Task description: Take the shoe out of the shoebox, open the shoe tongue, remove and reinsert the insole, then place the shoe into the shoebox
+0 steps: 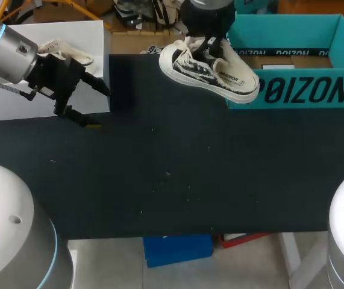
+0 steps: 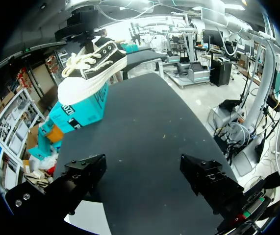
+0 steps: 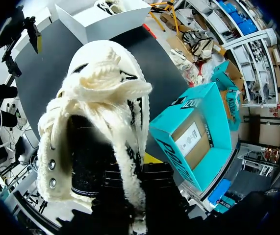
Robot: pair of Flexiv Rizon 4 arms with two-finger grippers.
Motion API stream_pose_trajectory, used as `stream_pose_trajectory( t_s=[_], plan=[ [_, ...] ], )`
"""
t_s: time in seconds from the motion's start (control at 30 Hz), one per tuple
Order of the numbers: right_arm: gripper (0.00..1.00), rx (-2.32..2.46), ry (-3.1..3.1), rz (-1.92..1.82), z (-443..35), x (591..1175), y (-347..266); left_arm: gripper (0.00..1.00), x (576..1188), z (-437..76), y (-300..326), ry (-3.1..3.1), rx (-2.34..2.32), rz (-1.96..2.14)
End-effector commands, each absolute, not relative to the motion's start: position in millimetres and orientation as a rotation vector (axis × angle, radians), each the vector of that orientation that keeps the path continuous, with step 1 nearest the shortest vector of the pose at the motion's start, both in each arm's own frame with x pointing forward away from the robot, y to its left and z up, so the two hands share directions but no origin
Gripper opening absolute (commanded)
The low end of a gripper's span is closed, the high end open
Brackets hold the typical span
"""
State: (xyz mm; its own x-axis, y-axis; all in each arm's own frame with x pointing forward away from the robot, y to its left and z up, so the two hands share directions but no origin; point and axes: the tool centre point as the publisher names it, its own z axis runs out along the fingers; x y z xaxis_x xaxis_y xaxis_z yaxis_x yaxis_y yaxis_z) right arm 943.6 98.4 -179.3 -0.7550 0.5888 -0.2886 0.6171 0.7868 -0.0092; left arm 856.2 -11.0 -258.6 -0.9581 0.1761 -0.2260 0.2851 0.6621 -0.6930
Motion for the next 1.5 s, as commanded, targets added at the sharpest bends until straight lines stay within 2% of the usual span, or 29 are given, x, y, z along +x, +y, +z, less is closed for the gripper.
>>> stream_pose_trajectory(
  t_s=[0.03, 0.47, 1.23, 1.5],
  plan=[
    [0.0, 0.934, 2.709, -0.151, -177.6, 943.7, 98.6, 1.0, 856.1, -258.0, -11.2, 2.74, 0.382, -1.171],
    [0.0, 0.797, 2.74, -0.149, -184.1, 961.7, 90.4, 1.0, 856.1, -258.0, -11.2, 2.74, 0.382, -1.171],
    [0.0, 0.255, 2.853, -0.15, -184.0, 1048.5, -82.8, 1.0, 856.1, -258.0, -11.2, 2.74, 0.382, -1.171],
    [0.0, 0.112, 2.879, -0.156, -189.3, 1081.7, -117.3, 1.0, 856.1, -258.0, -11.2, 2.74, 0.382, -1.171]
  ],
)
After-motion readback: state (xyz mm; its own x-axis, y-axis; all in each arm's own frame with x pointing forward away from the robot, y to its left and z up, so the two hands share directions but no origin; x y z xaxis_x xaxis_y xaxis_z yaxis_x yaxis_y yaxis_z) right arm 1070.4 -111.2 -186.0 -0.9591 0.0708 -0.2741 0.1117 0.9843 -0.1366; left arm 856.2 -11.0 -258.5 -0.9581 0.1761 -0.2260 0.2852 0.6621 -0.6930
